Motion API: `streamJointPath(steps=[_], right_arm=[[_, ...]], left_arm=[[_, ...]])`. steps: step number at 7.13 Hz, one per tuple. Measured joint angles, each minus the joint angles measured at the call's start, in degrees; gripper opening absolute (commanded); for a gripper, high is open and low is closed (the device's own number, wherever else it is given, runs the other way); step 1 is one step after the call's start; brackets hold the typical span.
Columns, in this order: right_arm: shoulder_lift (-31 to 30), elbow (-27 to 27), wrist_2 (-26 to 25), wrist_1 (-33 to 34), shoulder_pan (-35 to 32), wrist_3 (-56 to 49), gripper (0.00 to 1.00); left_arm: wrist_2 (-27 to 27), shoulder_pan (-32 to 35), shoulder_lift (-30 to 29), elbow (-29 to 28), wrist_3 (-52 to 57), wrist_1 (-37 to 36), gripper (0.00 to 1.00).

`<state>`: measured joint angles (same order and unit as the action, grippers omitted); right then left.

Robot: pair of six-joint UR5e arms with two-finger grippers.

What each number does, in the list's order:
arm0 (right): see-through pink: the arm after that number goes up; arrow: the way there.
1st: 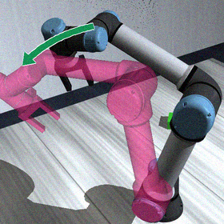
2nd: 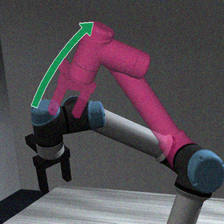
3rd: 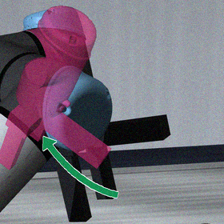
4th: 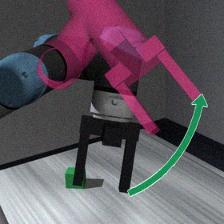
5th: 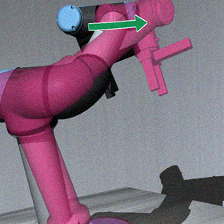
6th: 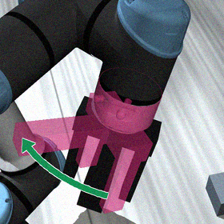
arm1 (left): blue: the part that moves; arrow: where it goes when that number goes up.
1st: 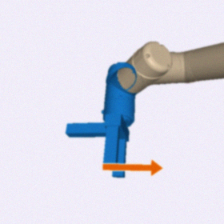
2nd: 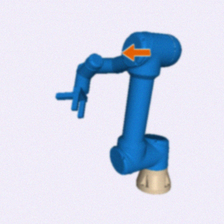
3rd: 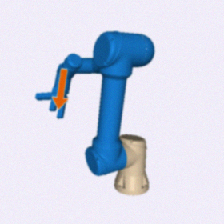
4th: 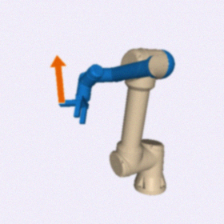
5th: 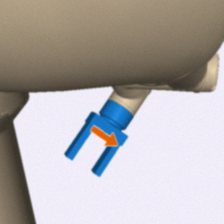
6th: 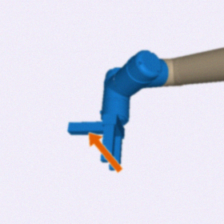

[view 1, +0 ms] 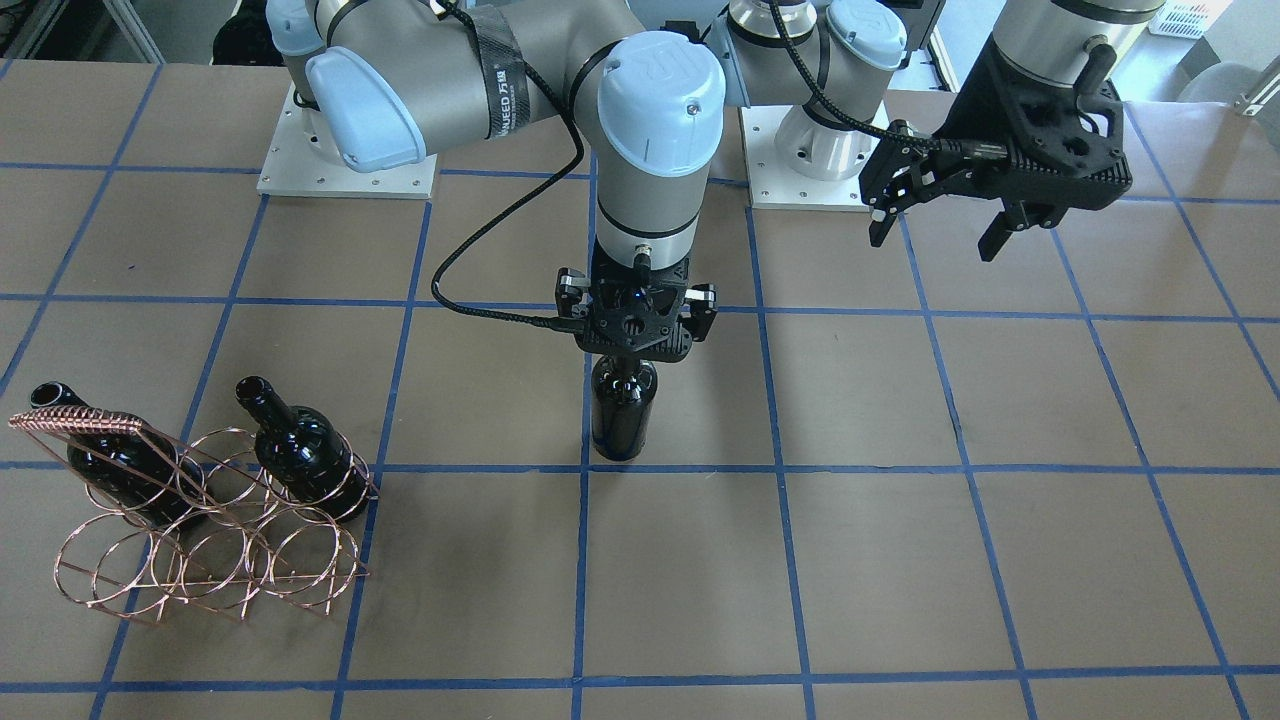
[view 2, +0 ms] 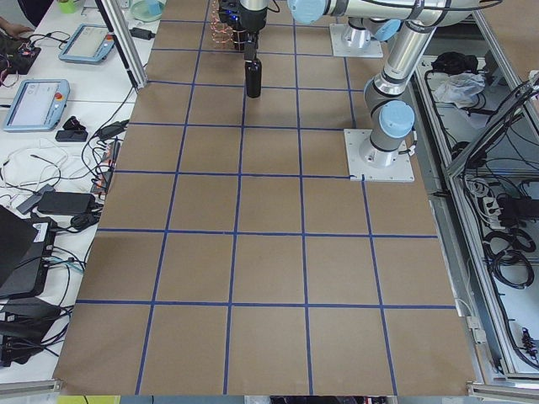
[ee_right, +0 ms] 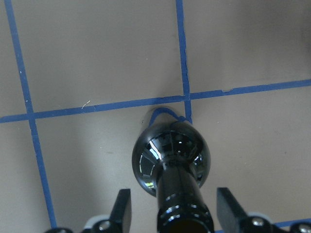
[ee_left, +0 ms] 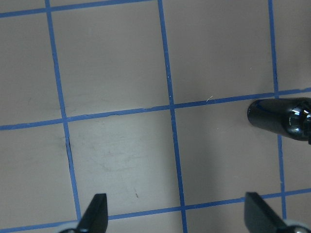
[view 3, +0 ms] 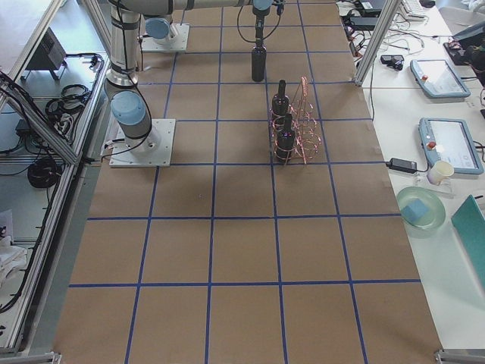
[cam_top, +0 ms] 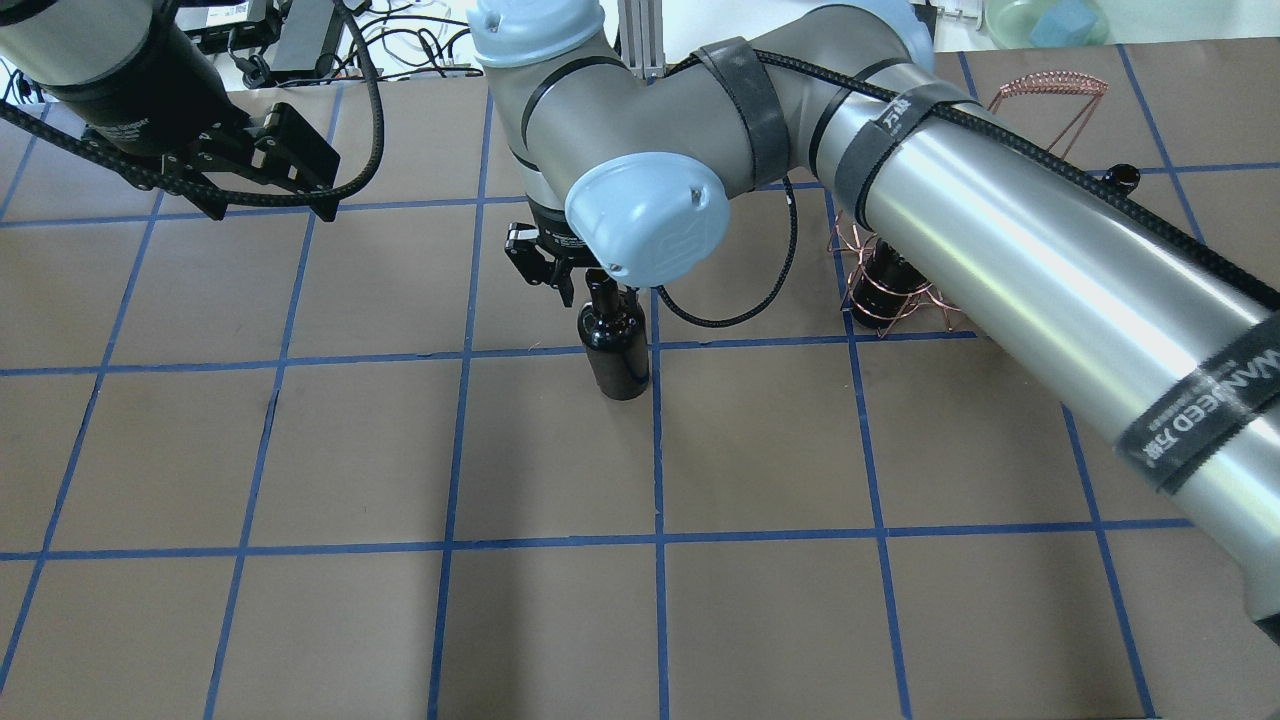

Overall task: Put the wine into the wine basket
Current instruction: 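Lift the bottle with the right gripper and carry it toward the rack, then lower the bottle into the empty rack slot beside the other bottles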

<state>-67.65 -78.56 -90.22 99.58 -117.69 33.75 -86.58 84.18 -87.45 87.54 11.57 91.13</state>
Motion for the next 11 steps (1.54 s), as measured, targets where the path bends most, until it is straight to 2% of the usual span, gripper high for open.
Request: streamJointPath(steps=[1,2,6,8,11], right_arm=[[-0.1,0.0,0.0,0.0,0.1,-0.1,0.14],[-0.3,0.0,-0.1,0.0,0.2,-0.2,0.01],[-3.8,-0.1,-1.0,-2.0,2.9,-3.1,0.00],[-8.9,-0.2,-1.4,-8.3,9.6,-11.0,0.00],[-15.9,-0.3,-4.5,-18.3,22.7,-30.7,0.00]], left_arm=[[0.1,0.0,0.0,0.0,0.0,0.0,1.00],[0.2,0.0,0.0,0.0,0.0,0.0,1.00],[0.4,0.0,0.0,0.0,0.0,0.0,1.00],[0.3,0.0,0.0,0.0,0.0,0.0,1.00],[0.3,0.1,0.0,0.1,0.0,0.0,1.00]])
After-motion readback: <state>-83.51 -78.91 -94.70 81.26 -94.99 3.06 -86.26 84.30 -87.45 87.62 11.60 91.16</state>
